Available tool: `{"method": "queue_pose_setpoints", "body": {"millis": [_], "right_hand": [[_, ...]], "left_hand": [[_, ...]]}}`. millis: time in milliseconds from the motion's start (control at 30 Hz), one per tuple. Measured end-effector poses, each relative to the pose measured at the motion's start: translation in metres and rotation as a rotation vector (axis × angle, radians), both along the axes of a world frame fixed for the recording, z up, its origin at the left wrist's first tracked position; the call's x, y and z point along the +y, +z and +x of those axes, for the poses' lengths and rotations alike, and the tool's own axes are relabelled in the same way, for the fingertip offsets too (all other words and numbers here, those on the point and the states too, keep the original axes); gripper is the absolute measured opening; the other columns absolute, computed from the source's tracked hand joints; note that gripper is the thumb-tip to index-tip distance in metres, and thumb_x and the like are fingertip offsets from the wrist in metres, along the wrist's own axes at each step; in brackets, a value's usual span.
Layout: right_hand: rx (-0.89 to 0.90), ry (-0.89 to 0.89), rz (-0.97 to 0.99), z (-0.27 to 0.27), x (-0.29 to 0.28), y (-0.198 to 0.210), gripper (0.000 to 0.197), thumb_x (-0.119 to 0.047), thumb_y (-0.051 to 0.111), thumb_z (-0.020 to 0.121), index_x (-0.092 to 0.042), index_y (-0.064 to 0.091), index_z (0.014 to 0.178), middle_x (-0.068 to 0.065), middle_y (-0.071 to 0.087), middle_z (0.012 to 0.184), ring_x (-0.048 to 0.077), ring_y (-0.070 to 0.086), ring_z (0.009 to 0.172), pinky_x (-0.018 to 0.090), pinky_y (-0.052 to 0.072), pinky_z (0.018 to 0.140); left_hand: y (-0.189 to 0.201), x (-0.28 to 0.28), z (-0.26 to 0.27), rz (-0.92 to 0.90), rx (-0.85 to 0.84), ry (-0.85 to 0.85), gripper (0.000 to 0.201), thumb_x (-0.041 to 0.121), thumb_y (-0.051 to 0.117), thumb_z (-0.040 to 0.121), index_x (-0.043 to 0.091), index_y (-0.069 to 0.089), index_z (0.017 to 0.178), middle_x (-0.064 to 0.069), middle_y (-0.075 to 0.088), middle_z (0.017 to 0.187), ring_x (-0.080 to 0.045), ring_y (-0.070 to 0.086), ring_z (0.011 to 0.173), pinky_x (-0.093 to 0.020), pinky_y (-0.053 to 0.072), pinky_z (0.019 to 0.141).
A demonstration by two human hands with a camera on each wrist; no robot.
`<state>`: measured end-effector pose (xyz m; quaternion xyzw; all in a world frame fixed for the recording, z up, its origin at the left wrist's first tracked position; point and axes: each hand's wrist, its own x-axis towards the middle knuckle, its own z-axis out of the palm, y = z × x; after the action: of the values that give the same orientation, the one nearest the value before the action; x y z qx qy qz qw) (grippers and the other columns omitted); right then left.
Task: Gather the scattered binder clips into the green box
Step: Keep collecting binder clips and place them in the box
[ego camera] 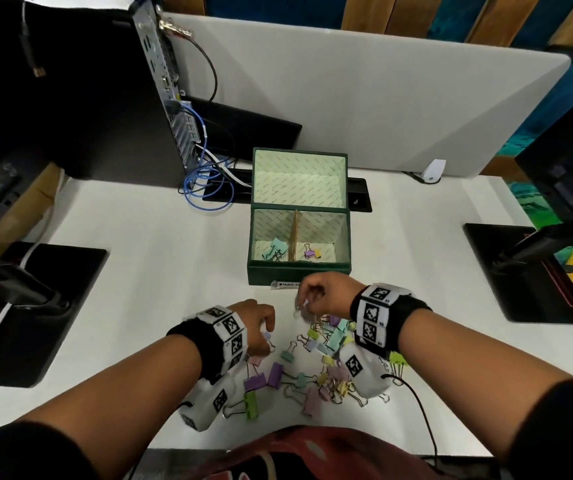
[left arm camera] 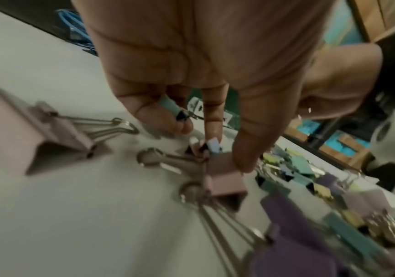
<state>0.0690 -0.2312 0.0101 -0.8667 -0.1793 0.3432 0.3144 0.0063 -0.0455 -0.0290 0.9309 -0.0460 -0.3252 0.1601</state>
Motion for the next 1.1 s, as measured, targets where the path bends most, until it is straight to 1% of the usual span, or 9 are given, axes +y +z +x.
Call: {"method": "queue_pose_setpoints", "body": {"millis": [133, 300, 433, 600, 733, 867, 967, 1033, 1100], "right_hand": [[0.064, -0.104, 0.1, 0.0, -0.011, 0.002, 0.027, 0.0, 0.064, 0.074, -0.026, 0.064, 0.074, 0.015, 0.067, 0.09, 0.02, 0.062, 0.075, 0.052, 0.057, 0.08], [0.107, -0.143, 0.126, -0.005, -0.019, 0.001, 0.025, 0.004, 0.063, 0.076, -0.02, 0.062, 0.076, 0.014, 0.063, 0.086, 0.024, 0.06, 0.075, 0.039, 0.056, 0.073], [0.097, -0.163, 0.135, -0.005, -0.023, -0.001, 0.025, 0.004, 0.064, 0.076, -0.021, 0.062, 0.076, 0.012, 0.062, 0.084, 0.021, 0.06, 0.073, 0.029, 0.055, 0.067], [0.083, -0.191, 0.123, -0.003, -0.028, 0.002, 0.025, 0.004, 0.064, 0.078, -0.021, 0.062, 0.076, 0.009, 0.06, 0.077, 0.014, 0.058, 0.064, 0.02, 0.052, 0.061], [0.081, -0.234, 0.11, -0.003, -0.03, 0.004, 0.023, 0.004, 0.061, 0.08, -0.019, 0.06, 0.077, 0.007, 0.06, 0.071, 0.011, 0.057, 0.058, 0.012, 0.047, 0.051], [0.13, -0.258, 0.18, -0.002, -0.021, 0.006, 0.024, 0.006, 0.059, 0.079, -0.017, 0.061, 0.075, 0.005, 0.061, 0.066, 0.017, 0.059, 0.055, 0.03, 0.054, 0.059], [0.117, -0.243, 0.241, -0.003, -0.004, 0.01, 0.023, 0.003, 0.062, 0.078, -0.02, 0.063, 0.075, 0.001, 0.062, 0.067, 0.015, 0.06, 0.06, 0.038, 0.056, 0.071], [0.14, -0.21, 0.308, -0.007, 0.01, 0.017, 0.017, 0.001, 0.065, 0.081, -0.016, 0.061, 0.081, 0.0, 0.06, 0.07, 0.012, 0.059, 0.065, 0.029, 0.057, 0.07], [0.138, -0.165, 0.311, -0.011, 0.021, 0.023, 0.015, -0.006, 0.067, 0.082, -0.013, 0.06, 0.093, 0.002, 0.063, 0.079, 0.01, 0.059, 0.069, 0.015, 0.055, 0.059]], "left_hand": [[-0.001, -0.009, -0.003, 0.041, 0.016, -0.075, 0.044, 0.025, 0.072, 0.065, 0.02, 0.05, 0.102, -0.001, 0.038, 0.095, -0.023, 0.046, 0.083, -0.027, 0.038, 0.066], [0.004, -0.017, 0.0, 0.088, -0.042, -0.138, 0.022, 0.019, 0.068, 0.072, 0.019, 0.046, 0.077, -0.003, 0.039, 0.095, -0.022, 0.046, 0.079, -0.027, 0.037, 0.066], [0.001, -0.014, 0.004, -0.017, -0.063, -0.081, 0.033, 0.018, 0.065, 0.073, 0.026, 0.038, 0.058, 0.005, 0.04, 0.078, -0.019, 0.047, 0.076, -0.024, 0.034, 0.059], [0.006, -0.002, 0.009, -0.254, -0.079, 0.219, 0.029, 0.01, 0.065, 0.072, 0.025, 0.043, 0.059, 0.01, 0.049, 0.063, -0.011, 0.048, 0.062, -0.019, 0.037, 0.054], [0.014, 0.001, 0.013, -0.496, 0.091, 0.603, 0.023, 0.0, 0.05, 0.082, 0.016, 0.047, 0.066, -0.004, 0.052, 0.066, -0.017, 0.05, 0.057, -0.022, 0.043, 0.053], [0.024, -0.007, 0.014, -0.828, 0.343, 0.957, 0.028, -0.009, 0.034, 0.085, 0.008, 0.05, 0.07, -0.011, 0.051, 0.068, -0.018, 0.046, 0.056, -0.017, 0.046, 0.042], [0.032, -0.016, 0.013, -0.999, 0.544, 1.028, 0.021, 0.02, 0.045, 0.09, 0.01, 0.051, 0.073, -0.006, 0.049, 0.059, -0.017, 0.044, 0.055, -0.022, 0.045, 0.05], [0.03, -0.018, 0.014, -1.083, 0.568, 1.032, 0.046, 0.052, 0.04, 0.09, 0.009, 0.054, 0.079, -0.008, 0.049, 0.063, -0.021, 0.045, 0.058, -0.025, 0.047, 0.054], [0.028, -0.021, 0.014, -1.146, 0.531, 1.007, 0.062, 0.068, 0.036, 0.081, 0.01, 0.059, 0.09, -0.01, 0.049, 0.066, -0.022, 0.048, 0.056, -0.026, 0.049, 0.052]]}}
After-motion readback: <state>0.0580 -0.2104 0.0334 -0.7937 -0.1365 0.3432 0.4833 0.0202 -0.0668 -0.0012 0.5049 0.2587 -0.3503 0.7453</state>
